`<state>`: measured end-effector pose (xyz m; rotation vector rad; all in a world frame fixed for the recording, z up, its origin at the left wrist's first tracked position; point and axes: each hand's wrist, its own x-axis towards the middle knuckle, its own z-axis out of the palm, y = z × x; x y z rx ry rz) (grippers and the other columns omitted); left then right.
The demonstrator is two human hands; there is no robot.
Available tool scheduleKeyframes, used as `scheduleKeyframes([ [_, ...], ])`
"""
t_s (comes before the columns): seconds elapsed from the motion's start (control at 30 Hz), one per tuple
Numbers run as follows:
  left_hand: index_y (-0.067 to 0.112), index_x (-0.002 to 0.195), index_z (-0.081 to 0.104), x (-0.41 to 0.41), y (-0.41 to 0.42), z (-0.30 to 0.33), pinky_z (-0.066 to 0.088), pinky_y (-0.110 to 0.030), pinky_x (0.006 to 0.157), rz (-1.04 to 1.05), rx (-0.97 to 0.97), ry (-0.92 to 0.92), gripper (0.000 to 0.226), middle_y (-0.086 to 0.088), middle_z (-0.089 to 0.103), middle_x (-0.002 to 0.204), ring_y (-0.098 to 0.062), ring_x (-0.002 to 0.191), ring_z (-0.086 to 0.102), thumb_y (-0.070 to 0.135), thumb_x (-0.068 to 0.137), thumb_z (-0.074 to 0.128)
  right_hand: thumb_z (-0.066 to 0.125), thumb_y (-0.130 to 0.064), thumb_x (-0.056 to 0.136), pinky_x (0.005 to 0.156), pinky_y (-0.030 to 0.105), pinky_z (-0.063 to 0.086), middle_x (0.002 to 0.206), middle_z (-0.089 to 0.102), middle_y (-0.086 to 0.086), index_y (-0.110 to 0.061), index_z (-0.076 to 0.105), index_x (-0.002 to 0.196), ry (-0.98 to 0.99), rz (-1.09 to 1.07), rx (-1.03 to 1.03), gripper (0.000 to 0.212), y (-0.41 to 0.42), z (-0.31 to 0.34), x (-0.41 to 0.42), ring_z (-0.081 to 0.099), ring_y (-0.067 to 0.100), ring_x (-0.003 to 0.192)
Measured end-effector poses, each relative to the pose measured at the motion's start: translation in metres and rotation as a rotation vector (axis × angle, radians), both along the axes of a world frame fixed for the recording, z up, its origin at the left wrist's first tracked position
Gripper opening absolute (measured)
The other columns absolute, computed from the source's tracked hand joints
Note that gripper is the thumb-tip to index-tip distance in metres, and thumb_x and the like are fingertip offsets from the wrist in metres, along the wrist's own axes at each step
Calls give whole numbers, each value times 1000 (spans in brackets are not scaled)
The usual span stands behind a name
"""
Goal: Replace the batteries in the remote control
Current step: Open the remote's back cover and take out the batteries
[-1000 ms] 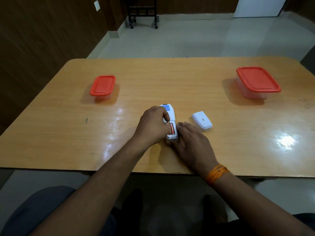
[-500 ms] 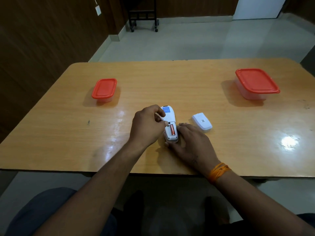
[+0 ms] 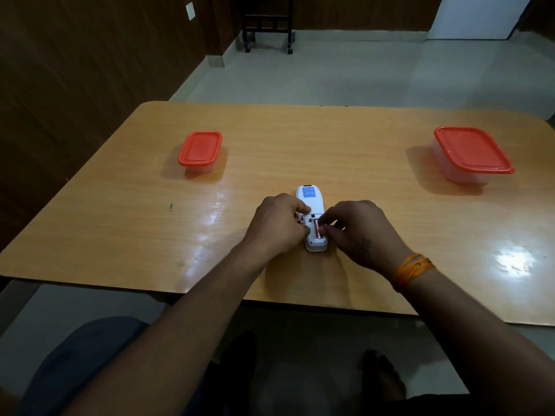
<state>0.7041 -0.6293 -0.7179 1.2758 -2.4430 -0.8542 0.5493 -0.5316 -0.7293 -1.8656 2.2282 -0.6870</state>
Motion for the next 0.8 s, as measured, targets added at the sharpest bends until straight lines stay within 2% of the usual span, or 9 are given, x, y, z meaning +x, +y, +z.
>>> scheduleKeyframes([
  [0.07,20,129,75,0,0,0,54,-31,89,-9,-7,-1,47,-7,76,115,-23,106,70,10,83,76,72,-27,91,75,38,54,94,78,0,-24,82,101,75,58,35,14,-6,6,-3,71,24,86],
  [0.2,19,129,74,-1,-2,0,56,-33,91,-15,3,-9,47,-9,76,117,-25,111,69,9,83,76,71,-25,93,73,33,51,93,78,0,-23,80,103,124,116,97,14,-15,13,-5,69,23,87],
  [0.4,18,130,74,-2,-2,2,56,-37,92,-40,-3,-25,49,-10,75,121,-28,116,66,5,83,69,73,-20,91,79,38,56,98,76,3,-19,76,105,20,94,180,14,-23,17,-5,68,23,91],
  [0.57,18,130,73,-3,-1,0,57,-37,92,-45,-17,-43,48,-11,74,121,-29,114,67,6,83,70,70,-16,91,73,32,46,101,73,7,-14,73,108,10,68,194,18,-26,14,-1,61,22,89],
  [0.63,18,130,73,-4,-2,-1,57,-36,91,-42,-23,-45,48,-12,74,121,-29,113,67,7,83,71,69,-15,90,74,33,48,101,73,8,-13,73,107,9,65,200,18,-27,15,-1,64,25,92],
  [0.7,18,130,73,-4,-2,-2,57,-37,92,-38,-20,-38,48,-12,74,121,-29,114,67,7,83,71,72,-17,89,78,35,52,101,74,5,-16,75,105,19,76,202,16,-26,19,-2,66,25,94],
  [0.8,19,129,74,-3,-3,-3,56,-36,91,-38,-24,-34,47,-12,74,121,-29,115,67,9,83,72,76,-26,90,81,39,54,102,73,1,-22,79,107,141,135,189,17,-23,26,-4,66,23,96],
])
